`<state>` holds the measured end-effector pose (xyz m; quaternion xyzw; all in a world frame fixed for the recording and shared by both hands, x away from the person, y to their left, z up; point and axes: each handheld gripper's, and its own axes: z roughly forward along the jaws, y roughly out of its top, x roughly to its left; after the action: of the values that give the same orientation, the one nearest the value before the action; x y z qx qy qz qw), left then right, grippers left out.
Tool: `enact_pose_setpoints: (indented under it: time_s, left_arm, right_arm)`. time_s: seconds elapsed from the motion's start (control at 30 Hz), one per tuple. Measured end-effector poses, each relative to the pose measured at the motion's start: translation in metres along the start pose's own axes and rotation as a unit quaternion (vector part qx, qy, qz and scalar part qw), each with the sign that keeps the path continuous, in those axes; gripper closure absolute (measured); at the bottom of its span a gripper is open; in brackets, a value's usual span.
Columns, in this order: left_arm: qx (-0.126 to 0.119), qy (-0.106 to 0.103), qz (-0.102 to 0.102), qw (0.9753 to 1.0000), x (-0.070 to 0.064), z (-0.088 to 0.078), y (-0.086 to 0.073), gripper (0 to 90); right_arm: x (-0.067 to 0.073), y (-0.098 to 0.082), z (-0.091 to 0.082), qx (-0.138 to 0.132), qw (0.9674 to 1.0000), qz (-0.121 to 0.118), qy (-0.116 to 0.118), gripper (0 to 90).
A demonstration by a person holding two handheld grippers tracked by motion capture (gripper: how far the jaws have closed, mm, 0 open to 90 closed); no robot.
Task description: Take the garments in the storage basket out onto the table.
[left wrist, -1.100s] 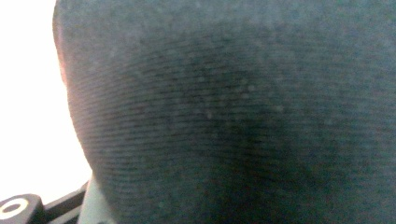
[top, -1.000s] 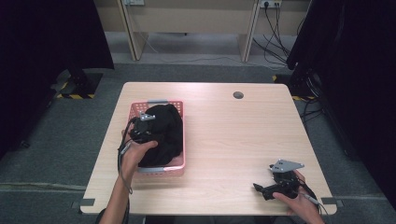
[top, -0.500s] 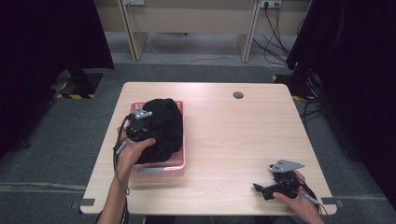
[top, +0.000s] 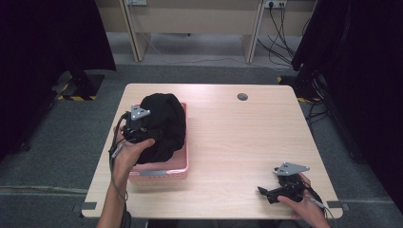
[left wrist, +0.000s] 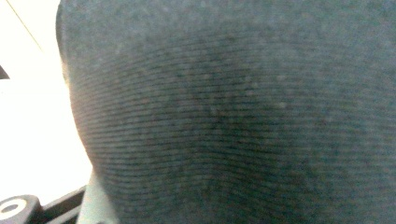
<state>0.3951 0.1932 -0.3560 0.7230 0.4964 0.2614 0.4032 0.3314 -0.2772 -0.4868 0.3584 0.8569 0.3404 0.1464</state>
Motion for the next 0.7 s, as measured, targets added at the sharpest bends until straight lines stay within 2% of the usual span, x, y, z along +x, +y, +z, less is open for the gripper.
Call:
enact_pose_setpoints:
  time_s: [0.7]
  left_arm:
    - [-0.020, -0.005, 0.003, 0.9998, -0.007, -0.011, 0.008, 41.5]
  right_arm:
    - [0.000, 0.000, 0.000, 0.000, 1.0000, 0.000, 0.000, 0.5]
